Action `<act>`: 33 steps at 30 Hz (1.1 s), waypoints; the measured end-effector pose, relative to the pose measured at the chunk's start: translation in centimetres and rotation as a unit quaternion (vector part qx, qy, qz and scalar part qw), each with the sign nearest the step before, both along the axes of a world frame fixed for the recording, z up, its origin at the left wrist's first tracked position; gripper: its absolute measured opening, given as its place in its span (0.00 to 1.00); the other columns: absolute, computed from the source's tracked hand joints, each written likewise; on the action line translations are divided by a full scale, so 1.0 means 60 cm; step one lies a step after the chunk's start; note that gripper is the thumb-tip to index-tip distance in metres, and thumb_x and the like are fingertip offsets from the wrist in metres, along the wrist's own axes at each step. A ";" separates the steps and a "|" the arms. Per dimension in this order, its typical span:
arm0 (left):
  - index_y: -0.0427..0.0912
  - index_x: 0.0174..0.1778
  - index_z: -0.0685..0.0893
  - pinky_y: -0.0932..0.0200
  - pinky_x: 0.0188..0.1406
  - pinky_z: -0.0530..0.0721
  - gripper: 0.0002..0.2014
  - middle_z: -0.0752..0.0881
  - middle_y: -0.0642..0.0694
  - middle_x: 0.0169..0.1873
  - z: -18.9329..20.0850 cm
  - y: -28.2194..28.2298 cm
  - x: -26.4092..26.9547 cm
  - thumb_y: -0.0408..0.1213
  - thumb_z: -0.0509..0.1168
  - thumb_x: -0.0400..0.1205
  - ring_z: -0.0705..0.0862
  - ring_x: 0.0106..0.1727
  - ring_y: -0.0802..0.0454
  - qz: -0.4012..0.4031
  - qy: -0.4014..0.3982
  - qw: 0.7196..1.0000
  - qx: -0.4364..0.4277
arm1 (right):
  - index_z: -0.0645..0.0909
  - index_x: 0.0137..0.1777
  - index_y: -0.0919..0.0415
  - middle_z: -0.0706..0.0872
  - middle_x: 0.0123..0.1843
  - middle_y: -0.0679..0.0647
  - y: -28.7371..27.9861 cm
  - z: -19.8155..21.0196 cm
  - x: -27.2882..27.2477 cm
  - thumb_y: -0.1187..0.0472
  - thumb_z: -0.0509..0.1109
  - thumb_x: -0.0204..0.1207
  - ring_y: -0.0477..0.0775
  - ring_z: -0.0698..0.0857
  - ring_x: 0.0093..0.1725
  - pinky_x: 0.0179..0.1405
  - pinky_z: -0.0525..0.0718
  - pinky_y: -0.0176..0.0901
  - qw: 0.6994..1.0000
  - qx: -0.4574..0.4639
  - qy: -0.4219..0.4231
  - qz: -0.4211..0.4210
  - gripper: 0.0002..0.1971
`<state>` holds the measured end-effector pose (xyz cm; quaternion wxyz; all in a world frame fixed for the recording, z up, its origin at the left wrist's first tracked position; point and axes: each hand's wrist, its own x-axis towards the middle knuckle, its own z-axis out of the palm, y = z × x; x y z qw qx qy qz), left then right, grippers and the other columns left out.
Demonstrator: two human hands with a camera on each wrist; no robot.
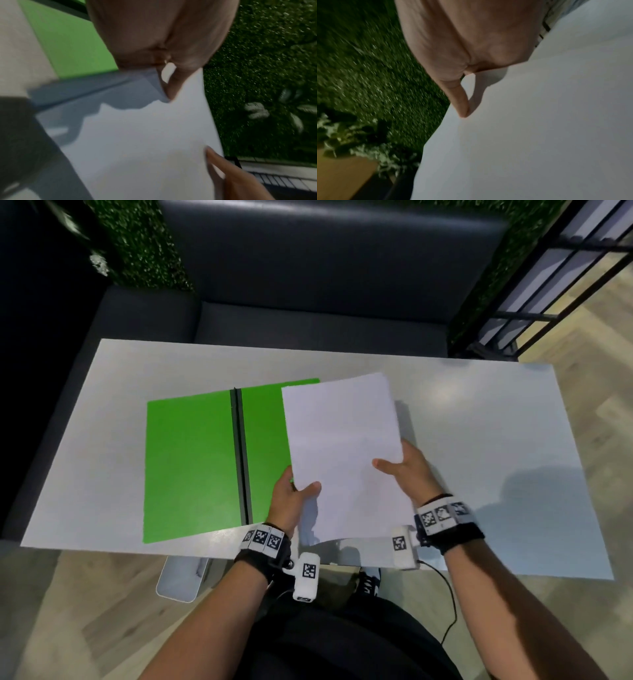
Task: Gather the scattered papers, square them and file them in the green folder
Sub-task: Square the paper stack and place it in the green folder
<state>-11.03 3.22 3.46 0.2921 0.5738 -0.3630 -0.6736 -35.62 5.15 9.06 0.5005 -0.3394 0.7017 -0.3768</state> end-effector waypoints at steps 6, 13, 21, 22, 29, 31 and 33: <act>0.39 0.75 0.76 0.39 0.75 0.77 0.27 0.84 0.44 0.69 -0.043 -0.014 0.050 0.29 0.73 0.80 0.81 0.71 0.42 -0.028 -0.155 0.987 0.007 | 0.81 0.69 0.57 0.90 0.63 0.54 -0.015 -0.117 0.060 0.66 0.79 0.71 0.58 0.88 0.63 0.70 0.83 0.63 0.997 0.079 0.003 -0.019 0.25; 0.37 0.72 0.78 0.47 0.68 0.81 0.22 0.88 0.45 0.62 -0.031 -0.074 0.111 0.23 0.70 0.81 0.85 0.61 0.46 0.030 -0.075 0.997 0.010 | 0.81 0.63 0.53 0.90 0.61 0.52 -0.087 -0.130 0.109 0.65 0.79 0.74 0.57 0.89 0.61 0.66 0.85 0.56 0.998 0.050 -0.048 -0.011 0.20; 0.32 0.76 0.70 0.47 0.68 0.82 0.29 0.79 0.33 0.69 -0.114 -0.156 0.128 0.33 0.73 0.81 0.80 0.70 0.35 -0.054 -0.334 0.939 0.067 | 0.80 0.69 0.62 0.87 0.61 0.62 -0.103 -0.187 0.159 0.76 0.68 0.74 0.57 0.84 0.50 0.46 0.80 0.40 0.976 0.163 0.138 0.044 0.23; 0.31 0.78 0.67 0.51 0.66 0.81 0.31 0.77 0.33 0.71 -0.116 -0.161 0.126 0.32 0.72 0.82 0.79 0.71 0.36 -0.064 -0.345 0.934 0.072 | 0.80 0.69 0.63 0.87 0.60 0.61 -0.102 -0.187 0.163 0.76 0.67 0.73 0.57 0.84 0.51 0.45 0.79 0.39 0.976 0.160 0.143 0.040 0.23; 0.34 0.81 0.65 0.48 0.66 0.79 0.34 0.76 0.34 0.73 -0.123 -0.181 0.126 0.36 0.73 0.82 0.77 0.73 0.35 -0.074 -0.353 0.932 0.044 | 0.78 0.71 0.63 0.87 0.60 0.62 -0.094 -0.200 0.178 0.81 0.63 0.71 0.62 0.88 0.55 0.47 0.83 0.42 0.986 0.100 0.136 -0.005 0.28; 0.33 0.81 0.64 0.43 0.70 0.79 0.38 0.76 0.33 0.73 -0.130 -0.183 0.130 0.36 0.75 0.79 0.77 0.73 0.34 -0.075 -0.336 0.938 0.044 | 0.78 0.73 0.63 0.87 0.63 0.62 -0.096 -0.205 0.181 0.82 0.61 0.71 0.63 0.87 0.59 0.51 0.84 0.43 0.984 0.101 0.145 -0.002 0.30; 0.33 0.81 0.63 0.41 0.70 0.79 0.37 0.78 0.32 0.70 -0.137 -0.178 0.132 0.33 0.75 0.79 0.78 0.71 0.34 -0.073 -0.320 0.944 0.039 | 0.77 0.75 0.63 0.86 0.65 0.62 -0.096 -0.208 0.181 0.82 0.60 0.71 0.63 0.86 0.63 0.57 0.85 0.45 0.983 0.108 0.147 0.003 0.31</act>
